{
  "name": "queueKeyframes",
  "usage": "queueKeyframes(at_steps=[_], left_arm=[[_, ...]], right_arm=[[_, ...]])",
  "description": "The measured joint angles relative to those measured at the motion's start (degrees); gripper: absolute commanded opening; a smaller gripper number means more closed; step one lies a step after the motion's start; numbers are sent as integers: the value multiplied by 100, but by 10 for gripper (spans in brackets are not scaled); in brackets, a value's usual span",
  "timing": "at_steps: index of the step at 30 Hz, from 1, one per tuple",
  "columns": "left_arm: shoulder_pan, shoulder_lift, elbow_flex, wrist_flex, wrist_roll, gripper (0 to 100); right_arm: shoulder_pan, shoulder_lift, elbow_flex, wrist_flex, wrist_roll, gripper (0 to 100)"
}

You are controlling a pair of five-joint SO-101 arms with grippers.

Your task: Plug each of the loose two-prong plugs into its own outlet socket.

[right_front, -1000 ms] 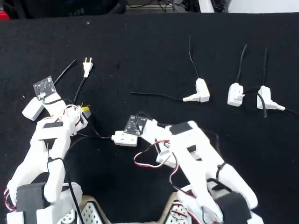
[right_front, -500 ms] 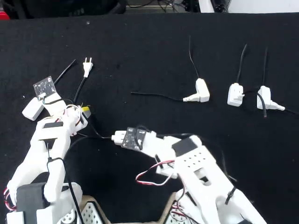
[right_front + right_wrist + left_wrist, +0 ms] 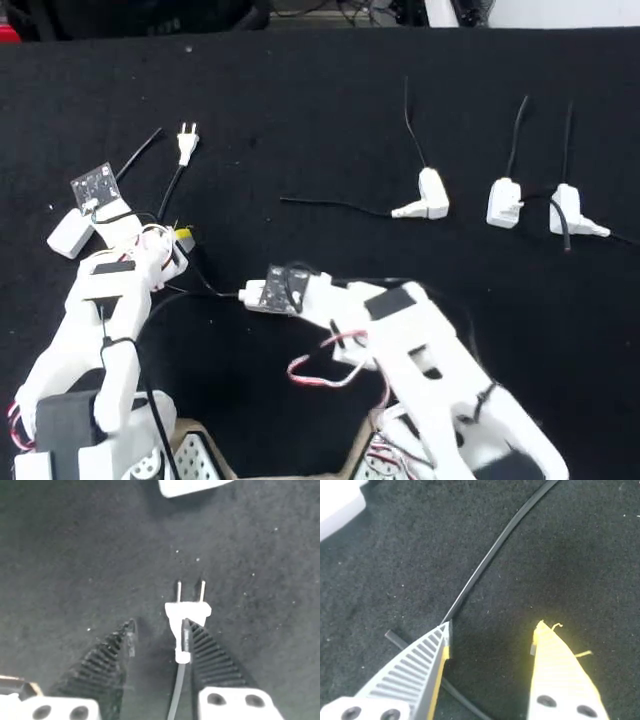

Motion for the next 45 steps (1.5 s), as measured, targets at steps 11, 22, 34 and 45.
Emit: queueKeyframes(at_steps=[11, 22, 34, 45], left_arm=[[-18, 0, 0, 0, 0, 263], [-26, 0, 0, 0, 0, 263], [-26, 0, 0, 0, 0, 263], [-26, 0, 0, 0, 0, 263]], right_arm=[[378, 1345, -1046, -141, 9, 155], [1046, 1732, -1380, -193, 299, 51], [1090, 800, -1380, 431, -905, 11], [1090, 1389, -1099, -211, -1213, 104]])
